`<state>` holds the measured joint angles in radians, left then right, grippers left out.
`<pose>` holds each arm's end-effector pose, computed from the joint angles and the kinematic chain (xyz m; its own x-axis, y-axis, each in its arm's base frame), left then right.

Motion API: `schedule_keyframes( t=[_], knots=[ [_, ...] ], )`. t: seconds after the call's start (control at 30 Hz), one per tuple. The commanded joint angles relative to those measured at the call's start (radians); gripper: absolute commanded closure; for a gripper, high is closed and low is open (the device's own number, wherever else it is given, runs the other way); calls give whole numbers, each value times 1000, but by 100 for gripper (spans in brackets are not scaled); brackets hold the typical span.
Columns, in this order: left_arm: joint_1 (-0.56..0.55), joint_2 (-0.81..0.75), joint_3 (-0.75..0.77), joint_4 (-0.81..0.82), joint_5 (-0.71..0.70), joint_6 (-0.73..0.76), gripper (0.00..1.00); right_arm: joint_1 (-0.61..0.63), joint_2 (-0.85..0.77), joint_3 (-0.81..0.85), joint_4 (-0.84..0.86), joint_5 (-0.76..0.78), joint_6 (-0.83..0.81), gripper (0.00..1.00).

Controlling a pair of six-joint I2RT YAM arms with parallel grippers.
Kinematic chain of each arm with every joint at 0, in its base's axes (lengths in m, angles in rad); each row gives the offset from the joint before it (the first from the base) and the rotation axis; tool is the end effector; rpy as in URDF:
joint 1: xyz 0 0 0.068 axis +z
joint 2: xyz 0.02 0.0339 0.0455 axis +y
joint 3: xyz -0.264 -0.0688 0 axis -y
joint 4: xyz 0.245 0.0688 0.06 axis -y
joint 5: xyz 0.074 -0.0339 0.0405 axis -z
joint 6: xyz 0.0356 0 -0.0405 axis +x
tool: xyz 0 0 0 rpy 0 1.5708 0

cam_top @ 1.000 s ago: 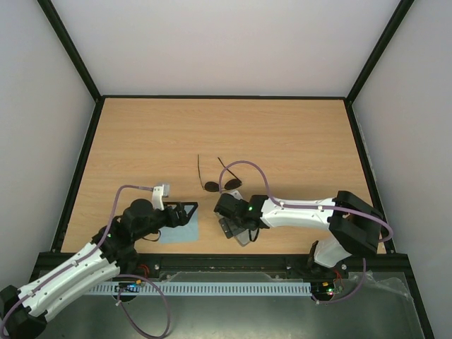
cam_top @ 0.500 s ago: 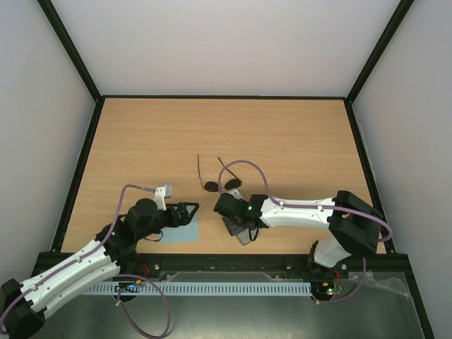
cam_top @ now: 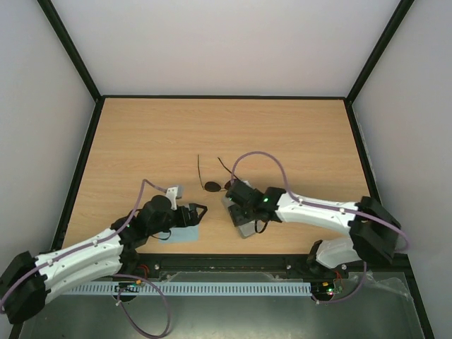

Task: Organize the sunglasses
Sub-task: Pick up the sunglasses case at the center of the board, then open the sunglasses case.

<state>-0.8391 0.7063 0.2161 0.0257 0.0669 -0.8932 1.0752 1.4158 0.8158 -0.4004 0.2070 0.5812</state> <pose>0.1061 -0.1217 0.1734 -0.7971 -0.2758 -0.5372 0.2573 0.6497 -0.7153 0.1368 0.2376 0.1939 -0.7782 -0.3097 -0.5463 -0.4557 0.8771 0.1519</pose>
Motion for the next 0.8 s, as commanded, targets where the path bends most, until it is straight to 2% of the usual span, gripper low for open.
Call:
schedule_keyframes(
  t=[0.0,0.2,0.47,0.63,0.77],
  knots=[
    [-76,95,51,109,-28,5,1,-55,-110,-11,31,-66,-9,43],
    [-125,165,67,285,6,-17,1,-135,-272,-63,113,-188,30,43],
    [-162,108,-20,604,3,-81,0,-340,-484,-229,347,-548,174,43],
    [-178,176,-35,753,0,-113,1,-369,-530,-349,570,-728,304,43],
    [-181,232,-38,817,-6,-129,1,-370,-570,-397,687,-800,375,43]
  ],
)
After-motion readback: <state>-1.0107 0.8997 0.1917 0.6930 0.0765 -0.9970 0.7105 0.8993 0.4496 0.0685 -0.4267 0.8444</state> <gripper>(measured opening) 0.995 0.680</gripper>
